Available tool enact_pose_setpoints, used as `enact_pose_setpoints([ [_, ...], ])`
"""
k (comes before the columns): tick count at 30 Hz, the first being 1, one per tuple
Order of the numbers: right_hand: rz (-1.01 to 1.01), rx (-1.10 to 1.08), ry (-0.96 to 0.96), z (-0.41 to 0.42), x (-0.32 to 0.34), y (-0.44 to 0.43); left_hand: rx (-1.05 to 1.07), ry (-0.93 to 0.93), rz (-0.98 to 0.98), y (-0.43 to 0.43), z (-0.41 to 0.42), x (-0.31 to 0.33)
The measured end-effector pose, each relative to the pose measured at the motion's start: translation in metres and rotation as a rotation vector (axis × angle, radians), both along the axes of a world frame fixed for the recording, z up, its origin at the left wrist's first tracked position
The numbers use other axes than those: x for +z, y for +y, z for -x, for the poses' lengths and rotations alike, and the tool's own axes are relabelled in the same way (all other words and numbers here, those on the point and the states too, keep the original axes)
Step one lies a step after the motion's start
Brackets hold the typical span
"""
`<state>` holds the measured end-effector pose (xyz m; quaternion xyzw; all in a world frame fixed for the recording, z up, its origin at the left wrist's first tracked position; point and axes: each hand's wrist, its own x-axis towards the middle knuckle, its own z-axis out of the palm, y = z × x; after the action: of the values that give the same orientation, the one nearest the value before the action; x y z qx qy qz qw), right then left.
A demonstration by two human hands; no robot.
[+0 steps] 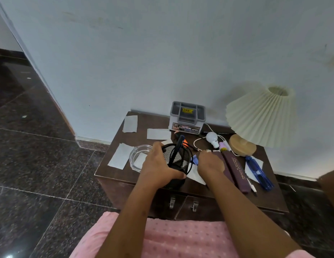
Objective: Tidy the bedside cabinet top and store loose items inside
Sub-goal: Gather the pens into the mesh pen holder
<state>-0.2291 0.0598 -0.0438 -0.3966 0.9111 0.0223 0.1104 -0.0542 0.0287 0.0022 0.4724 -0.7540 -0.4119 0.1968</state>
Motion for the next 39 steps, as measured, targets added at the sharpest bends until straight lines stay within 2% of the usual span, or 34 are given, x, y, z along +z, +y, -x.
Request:
enact_pose_setpoints([
  [4,0.045,0.011,-0.013,-0.001,0.004,0.003,-0.046,-0.014,-0.045,0.006,0.004,-0.003],
  [11,0.152,-0.106,-0.109,0.017,0.021,0.002,-0.092,-0.055,-0.057,0.012,0.011,-0.009],
  [17,0.385,-0.211,-0.278,0.037,0.033,0.004,-0.086,-0.062,-0.076,0.012,0.013,-0.013],
  [19,0.549,-0.212,-0.381,0.036,0.048,0.004,-0.083,-0.07,-0.085,0.012,0.013,-0.014],
  [22,0.851,-0.17,-0.72,0.025,0.075,0.008,-0.083,-0.091,-0.099,0.012,0.014,-0.015],
  [24,0.939,-0.083,-0.874,0.014,0.09,0.01,-0.079,-0.094,-0.101,0.011,0.014,-0.015],
  [26,0.947,0.061,-0.938,0.001,0.096,0.009,-0.077,-0.093,-0.084,0.011,0.015,-0.014],
  [32,0.825,0.353,-0.765,-0.01,0.082,0.006,-0.055,-0.052,-0.044,0.009,0.013,-0.013],
  [35,0.754,0.375,-0.638,-0.008,0.072,0.006,-0.043,-0.028,-0.038,0.005,0.011,-0.012],
  [39,0.781,0.382,-0.616,-0.009,0.067,0.002,-0.029,-0.022,-0.047,-0.002,0.007,-0.01],
])
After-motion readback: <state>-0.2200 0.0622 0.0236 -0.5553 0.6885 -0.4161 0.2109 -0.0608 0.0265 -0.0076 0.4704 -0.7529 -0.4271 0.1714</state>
